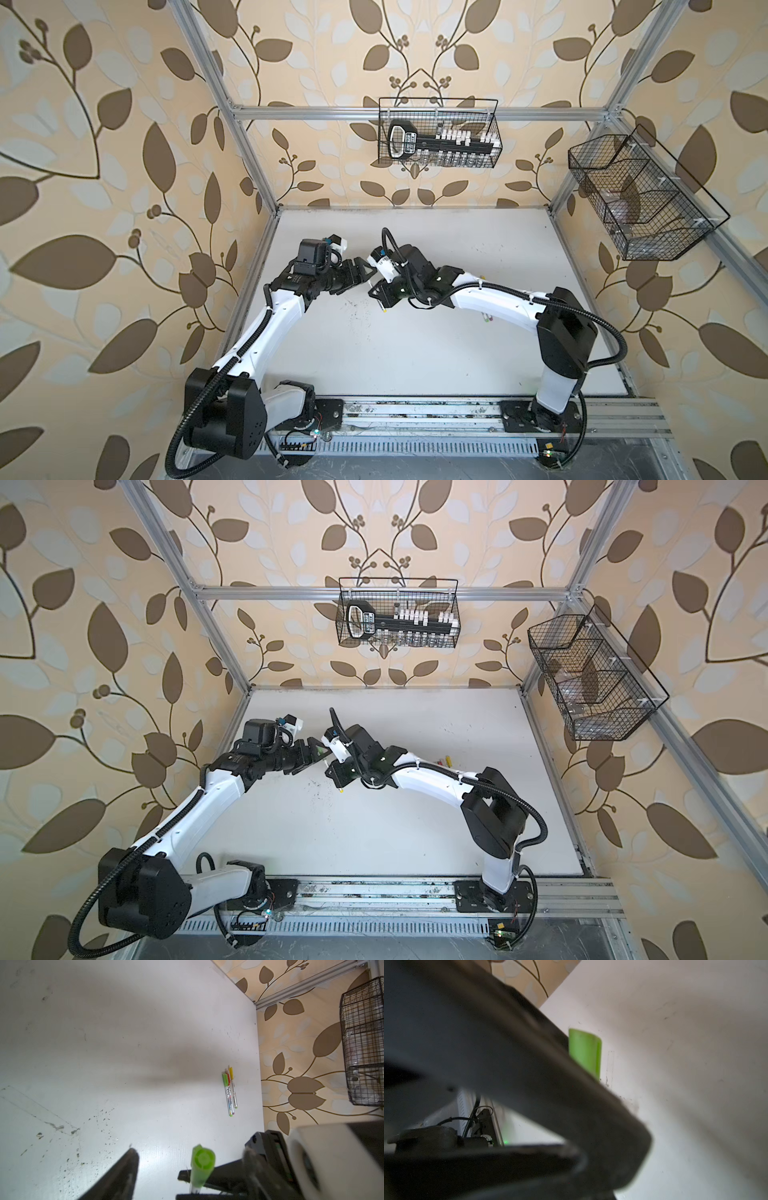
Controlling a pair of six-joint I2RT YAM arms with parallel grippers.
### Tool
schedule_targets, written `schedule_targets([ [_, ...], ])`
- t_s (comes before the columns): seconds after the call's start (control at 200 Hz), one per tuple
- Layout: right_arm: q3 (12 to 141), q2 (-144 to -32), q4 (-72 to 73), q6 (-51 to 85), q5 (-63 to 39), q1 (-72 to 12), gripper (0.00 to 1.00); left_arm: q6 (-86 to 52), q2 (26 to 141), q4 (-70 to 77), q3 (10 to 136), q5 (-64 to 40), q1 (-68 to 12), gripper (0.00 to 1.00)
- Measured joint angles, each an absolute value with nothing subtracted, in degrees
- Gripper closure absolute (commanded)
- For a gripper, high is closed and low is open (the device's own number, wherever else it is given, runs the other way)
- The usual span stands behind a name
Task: Insert pens into pen caps
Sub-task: Put on the pen cap to the pen, then place the pen at the center of the table.
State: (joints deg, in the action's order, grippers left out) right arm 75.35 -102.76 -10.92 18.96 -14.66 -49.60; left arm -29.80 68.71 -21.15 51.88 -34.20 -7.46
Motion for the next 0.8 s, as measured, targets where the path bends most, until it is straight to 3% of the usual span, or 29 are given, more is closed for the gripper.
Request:
schedule_targets([
  [0.275, 57.4, -94.1, -15.8, 20.4, -10.8, -43.7, 1.00, -31.7, 68.7, -20.5, 51.9, -34.1, -4.4, 0.01],
  [0.63, 57.8, -94.8, -31.3, 17.4, 6.3, -30.9, 1.00, -29.9, 68.8, -23.5, 51.9, -30.5, -4.4, 0.01],
  [0.8, 58.5, -96.3, -35.0, 15.7, 12.8, -27.7, 0.92, -28.8, 68.7, -25.5, 52.5, -27.7, -4.4, 0.01],
])
